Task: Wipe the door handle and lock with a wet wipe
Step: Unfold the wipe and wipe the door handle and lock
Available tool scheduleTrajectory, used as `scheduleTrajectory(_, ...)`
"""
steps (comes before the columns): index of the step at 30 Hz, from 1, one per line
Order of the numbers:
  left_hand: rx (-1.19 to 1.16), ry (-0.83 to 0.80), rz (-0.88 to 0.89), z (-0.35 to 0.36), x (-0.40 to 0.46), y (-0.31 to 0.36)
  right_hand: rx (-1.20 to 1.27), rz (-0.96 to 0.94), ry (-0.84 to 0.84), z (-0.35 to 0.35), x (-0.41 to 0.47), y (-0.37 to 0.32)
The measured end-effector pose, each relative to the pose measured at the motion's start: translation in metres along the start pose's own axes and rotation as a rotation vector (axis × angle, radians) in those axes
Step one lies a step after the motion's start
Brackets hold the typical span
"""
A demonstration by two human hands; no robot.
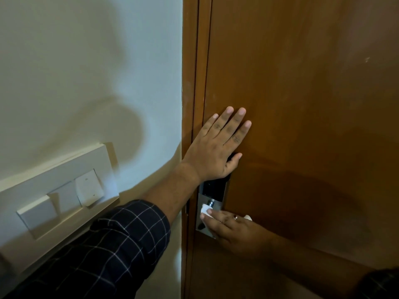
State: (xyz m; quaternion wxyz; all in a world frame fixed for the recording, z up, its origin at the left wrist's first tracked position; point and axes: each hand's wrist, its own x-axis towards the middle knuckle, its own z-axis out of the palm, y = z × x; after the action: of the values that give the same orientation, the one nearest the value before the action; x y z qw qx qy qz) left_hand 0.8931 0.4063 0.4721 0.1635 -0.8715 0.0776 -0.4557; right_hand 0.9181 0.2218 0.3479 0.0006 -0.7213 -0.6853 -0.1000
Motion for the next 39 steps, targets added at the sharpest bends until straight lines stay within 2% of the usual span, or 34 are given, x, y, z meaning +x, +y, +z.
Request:
scheduleTrajectory(3,-0.014,0.016,0.000,-0.001,0.000,0.000,-0.196,0.081,0.100,0.007,0.034,-0.029)
scheduleTrajectory(6,-0.017,0.010,-0.001,-0.002,0.000,0.000,-0.345,0.122,0.103,0.002,0.045,-0.040)
scheduleTrajectory(9,-0.007,0.001,0.009,-0.002,0.000,0.000,-0.417,0.028,0.126,0.004,0.028,-0.030)
scheduleTrajectory(11,0.002,-0.004,0.005,-0.002,-0.001,-0.001,-0.359,-0.053,0.061,0.005,0.013,-0.018)
scheduleTrajectory(13,0.000,-0.003,0.007,-0.002,-0.001,-0.002,-0.282,-0.042,0.007,0.001,0.000,-0.007)
scheduleTrajectory(17,-0.001,0.003,0.017,-0.003,0.000,-0.003,-0.006,-0.079,0.049,-0.010,-0.009,0.004)
scheduleTrajectory(22,-0.007,0.016,0.023,-0.002,0.000,-0.003,0.018,-0.074,0.175,-0.015,-0.022,0.008)
scheduleTrajectory(24,-0.007,0.023,0.023,-0.002,0.000,-0.003,0.056,0.009,0.158,-0.013,-0.017,-0.003)
scheduleTrajectory(28,-0.012,0.029,0.019,-0.003,0.000,-0.002,0.118,0.320,0.053,-0.008,0.027,-0.043)
scheduleTrajectory(34,0.001,0.026,0.021,-0.003,0.000,-0.002,0.031,0.360,-0.123,-0.009,0.025,-0.041)
scheduleTrajectory(36,0.004,0.025,0.014,-0.003,0.000,-0.002,0.102,0.355,-0.136,-0.012,0.014,-0.030)
scheduleTrajectory(39,0.009,0.023,0.011,-0.003,0.000,-0.001,0.168,0.313,-0.070,-0.009,0.008,-0.026)
